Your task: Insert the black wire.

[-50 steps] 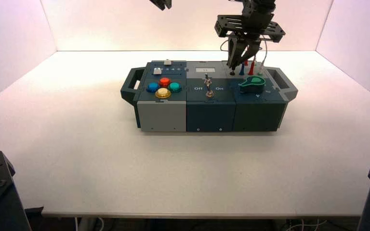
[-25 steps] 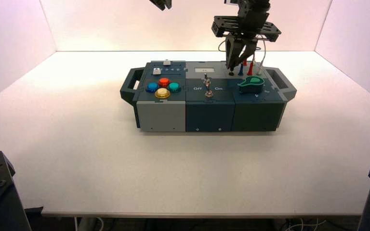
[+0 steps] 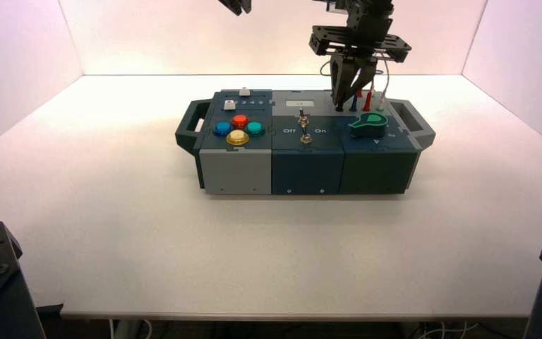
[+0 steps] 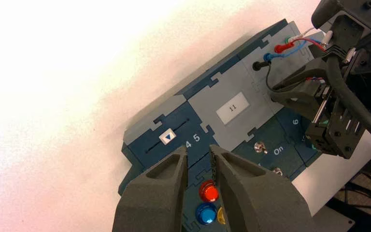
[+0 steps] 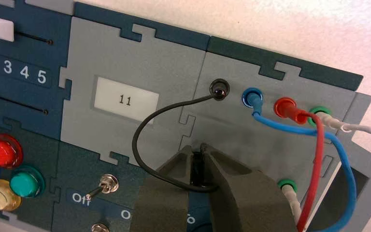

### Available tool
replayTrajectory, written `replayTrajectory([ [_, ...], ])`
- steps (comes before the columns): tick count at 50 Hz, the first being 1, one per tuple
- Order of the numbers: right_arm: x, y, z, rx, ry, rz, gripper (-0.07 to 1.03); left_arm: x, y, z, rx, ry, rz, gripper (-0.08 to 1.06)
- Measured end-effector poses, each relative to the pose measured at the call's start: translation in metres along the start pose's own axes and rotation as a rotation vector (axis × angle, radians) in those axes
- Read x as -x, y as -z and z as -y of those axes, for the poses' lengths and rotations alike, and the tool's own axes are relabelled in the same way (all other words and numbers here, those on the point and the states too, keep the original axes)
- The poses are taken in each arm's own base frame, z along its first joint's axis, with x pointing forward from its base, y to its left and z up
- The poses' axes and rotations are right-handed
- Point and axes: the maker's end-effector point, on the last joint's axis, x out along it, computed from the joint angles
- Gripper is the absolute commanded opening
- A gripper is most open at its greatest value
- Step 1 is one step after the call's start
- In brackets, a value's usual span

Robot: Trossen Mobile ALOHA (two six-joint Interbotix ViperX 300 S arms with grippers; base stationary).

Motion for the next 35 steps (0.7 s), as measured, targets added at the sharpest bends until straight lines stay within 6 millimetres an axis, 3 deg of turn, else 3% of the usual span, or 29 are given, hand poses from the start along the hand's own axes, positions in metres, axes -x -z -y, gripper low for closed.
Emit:
replayTrajectory([
  [35, -0.0066, -0.0032, -0.0015, 0.004, 0.002, -0.030, -0.02, 0.0011, -0.0010, 0.0003, 0.000, 0.000, 0.001, 0.27],
])
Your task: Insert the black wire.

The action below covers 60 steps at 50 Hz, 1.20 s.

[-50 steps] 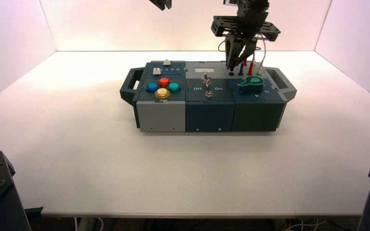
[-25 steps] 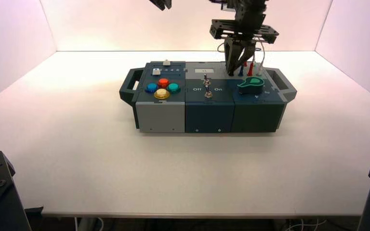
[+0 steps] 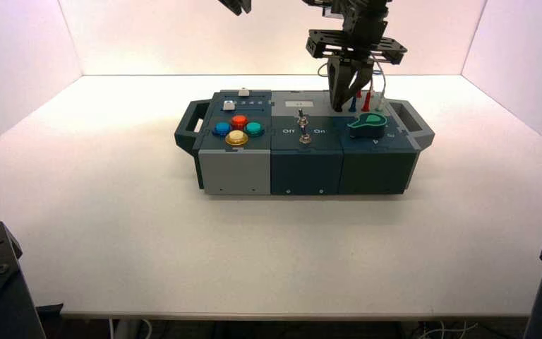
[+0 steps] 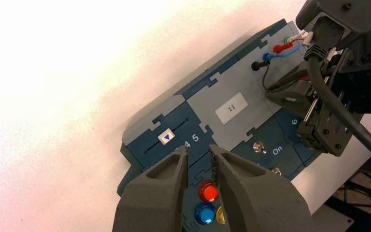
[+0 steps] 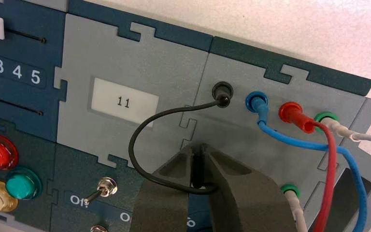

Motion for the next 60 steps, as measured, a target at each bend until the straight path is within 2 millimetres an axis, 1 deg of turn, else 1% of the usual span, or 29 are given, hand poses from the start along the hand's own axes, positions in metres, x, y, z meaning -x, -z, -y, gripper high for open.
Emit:
replayTrajectory([
  [7, -0.0006, 0.0001, 0.0000, 0.000, 0.000, -0.005, -0.01, 0.0007, -0.0008, 0.0002, -0.001, 0.000, 0.001, 0.27],
  [9, -0.0002, 0.0000, -0.0001, 0.000, 0.000, -0.006, 0.02, 0.0011, -0.0013, 0.0002, -0.001, 0.000, 0.003, 0.27],
  [12, -0.0002, 0.0001, -0.0003, 0.000, 0.000, -0.011, 0.13, 0.0007, -0.0008, 0.0002, -0.002, 0.000, 0.001, 0.27],
  [17, -0.0010, -0.0006, -0.0012, -0.008, 0.000, -0.020, 0.18, 0.0007, -0.0010, 0.0001, -0.001, 0.000, 0.003, 0.27],
  [22, -0.0014, -0.0006, -0.0025, -0.010, 0.000, -0.025, 0.27, 0.0007, -0.0010, 0.0001, -0.001, 0.000, 0.003, 0.27],
  [31, -0.0017, -0.0001, -0.0042, -0.009, 0.003, -0.026, 0.34, 0.0011, -0.0013, 0.0002, -0.001, 0.000, 0.003, 0.27],
  [41, -0.0009, 0.0001, -0.0050, 0.004, 0.043, -0.025, 0.38, 0.0011, -0.0013, 0.0002, -0.001, 0.000, 0.003, 0.27],
  [60, 0.0021, -0.0020, -0.0032, 0.028, 0.097, -0.035, 0.39, 0.0011, -0.0014, 0.0004, -0.001, 0.001, 0.003, 0.27],
])
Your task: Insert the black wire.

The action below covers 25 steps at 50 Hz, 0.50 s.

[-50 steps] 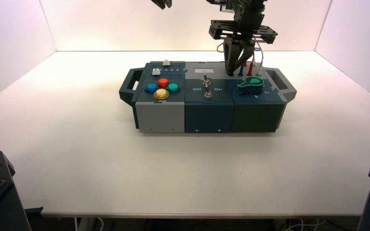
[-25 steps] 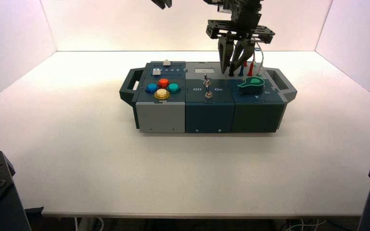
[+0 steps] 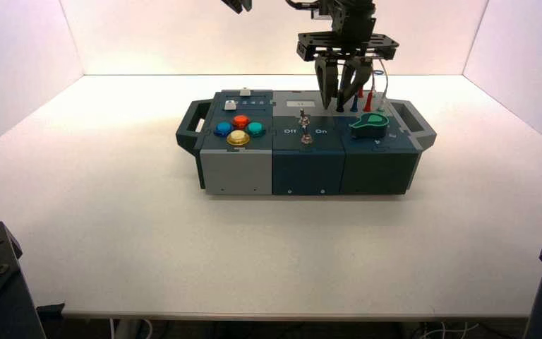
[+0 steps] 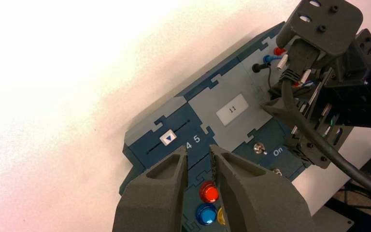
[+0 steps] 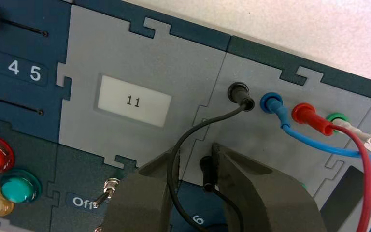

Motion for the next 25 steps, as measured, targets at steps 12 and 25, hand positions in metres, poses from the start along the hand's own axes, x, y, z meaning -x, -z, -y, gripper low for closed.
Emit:
replayTrajectory([
  [12, 0.0009, -0.0035, 0.0009, 0.014, 0.027, -0.010, 0.40, 0.0000, -0.0005, 0.0006, 0.002, 0.003, 0.003, 0.27],
  [25, 0.0009, -0.0074, 0.0030, 0.024, 0.051, -0.032, 0.43, 0.0007, -0.0017, 0.0025, -0.001, 0.006, 0.004, 0.27],
])
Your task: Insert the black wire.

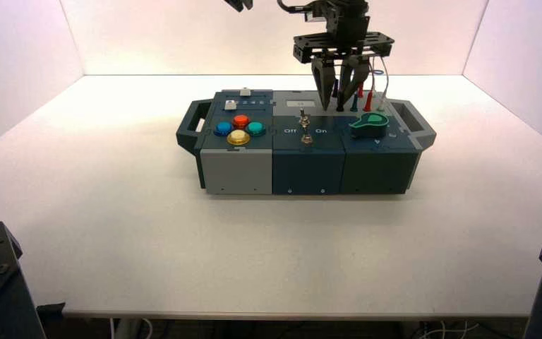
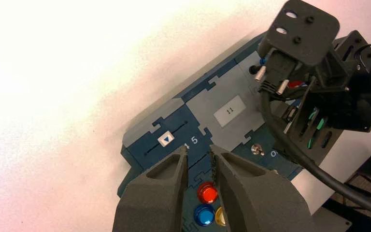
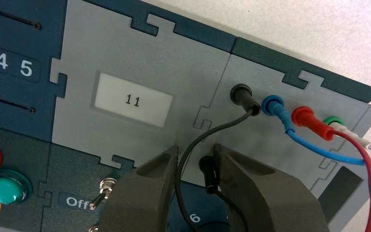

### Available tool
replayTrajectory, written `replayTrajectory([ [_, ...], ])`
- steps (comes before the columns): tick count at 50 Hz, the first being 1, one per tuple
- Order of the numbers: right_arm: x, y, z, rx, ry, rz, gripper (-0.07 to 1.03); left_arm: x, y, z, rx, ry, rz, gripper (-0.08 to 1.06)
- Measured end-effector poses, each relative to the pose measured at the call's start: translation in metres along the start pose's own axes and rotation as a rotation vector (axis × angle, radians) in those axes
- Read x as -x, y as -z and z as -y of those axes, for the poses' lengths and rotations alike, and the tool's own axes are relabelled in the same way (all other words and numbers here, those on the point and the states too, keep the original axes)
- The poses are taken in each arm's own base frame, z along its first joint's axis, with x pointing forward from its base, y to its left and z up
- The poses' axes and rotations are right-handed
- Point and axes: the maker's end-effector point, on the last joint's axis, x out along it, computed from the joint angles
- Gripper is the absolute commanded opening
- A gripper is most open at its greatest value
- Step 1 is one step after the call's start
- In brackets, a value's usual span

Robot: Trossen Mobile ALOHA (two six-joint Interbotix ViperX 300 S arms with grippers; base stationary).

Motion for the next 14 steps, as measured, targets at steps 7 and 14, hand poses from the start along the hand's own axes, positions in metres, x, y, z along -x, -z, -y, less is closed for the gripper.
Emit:
replayTrajectory([
  [7, 0.0005, -0.0014, 0.0002, 0.000, 0.003, -0.001, 0.43, 0.0002, 0.0001, 0.0012, -0.001, 0.003, -0.003, 0.27],
  [14, 0.0005, -0.0009, 0.0003, 0.000, 0.003, -0.004, 0.43, -0.0002, 0.0006, 0.0012, -0.001, 0.003, -0.004, 0.27],
])
